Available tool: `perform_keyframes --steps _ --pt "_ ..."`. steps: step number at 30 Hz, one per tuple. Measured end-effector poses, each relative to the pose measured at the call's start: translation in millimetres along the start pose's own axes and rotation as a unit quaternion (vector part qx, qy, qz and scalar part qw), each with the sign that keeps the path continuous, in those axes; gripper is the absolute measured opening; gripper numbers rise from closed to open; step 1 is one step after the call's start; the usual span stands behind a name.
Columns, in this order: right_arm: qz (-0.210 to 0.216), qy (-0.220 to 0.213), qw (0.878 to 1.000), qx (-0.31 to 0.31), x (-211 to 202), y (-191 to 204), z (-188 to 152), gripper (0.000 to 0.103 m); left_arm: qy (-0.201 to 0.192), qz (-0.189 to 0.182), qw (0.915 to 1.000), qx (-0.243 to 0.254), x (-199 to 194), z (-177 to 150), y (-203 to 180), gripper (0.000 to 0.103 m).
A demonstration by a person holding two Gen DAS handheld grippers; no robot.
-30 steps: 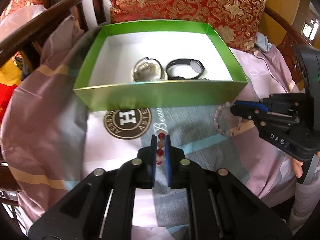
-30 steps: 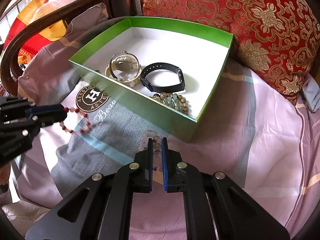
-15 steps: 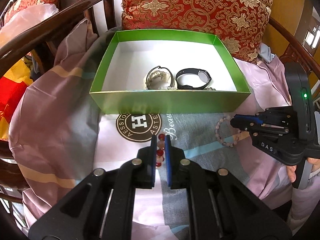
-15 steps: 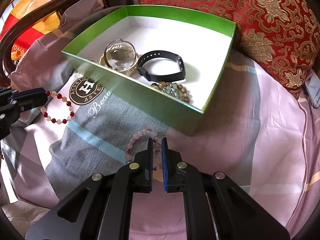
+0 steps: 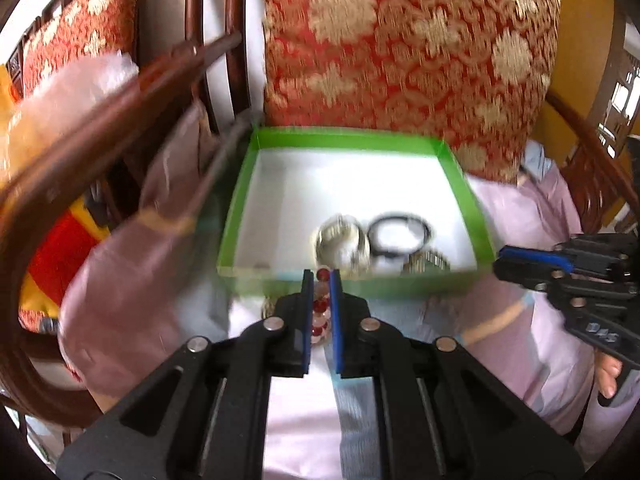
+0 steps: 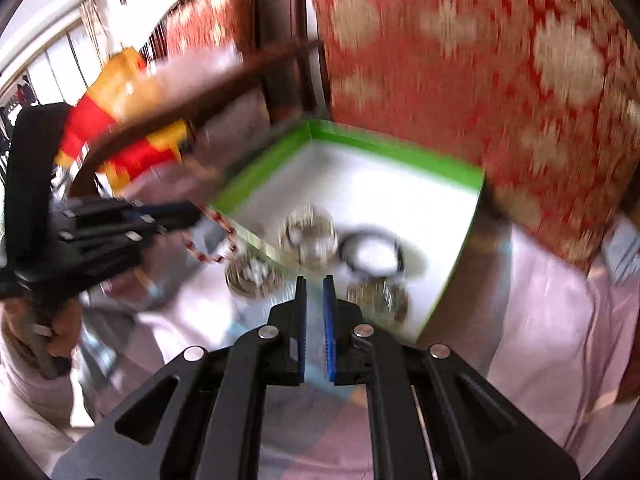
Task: Organize jewelry
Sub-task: 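Carry the red-and-amber bead bracelet into the green box and open the left tool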
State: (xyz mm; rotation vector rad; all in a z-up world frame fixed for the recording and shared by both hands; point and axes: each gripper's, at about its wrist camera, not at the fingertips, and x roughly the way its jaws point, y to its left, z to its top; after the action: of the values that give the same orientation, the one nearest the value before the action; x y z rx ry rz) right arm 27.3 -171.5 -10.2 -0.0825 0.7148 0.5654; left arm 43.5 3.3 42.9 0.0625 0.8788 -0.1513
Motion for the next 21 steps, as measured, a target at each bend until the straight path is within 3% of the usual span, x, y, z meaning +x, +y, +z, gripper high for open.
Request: perform_keyframes --steps 7,14,21 --pt "-0.067 -0.019 0.998 0.009 4.1 -11.0 52.5 0.008 -0.031 -0.014 0.9994 -0.011 -5.8 37.4 1.0 0.007" --pt "-0.07 0.028 0.997 0.01 47.6 -18.7 30.7 0.008 -0.006 -0.007 0.9999 -0.013 19.7 38.8 -4.9 0.007" --pt "-0.076 0.035 0.996 0.009 55.9 -20.4 28.9 0.008 0.022 -0.007 0.9996 -0.019 49.3 37.2 -4.6 0.007"
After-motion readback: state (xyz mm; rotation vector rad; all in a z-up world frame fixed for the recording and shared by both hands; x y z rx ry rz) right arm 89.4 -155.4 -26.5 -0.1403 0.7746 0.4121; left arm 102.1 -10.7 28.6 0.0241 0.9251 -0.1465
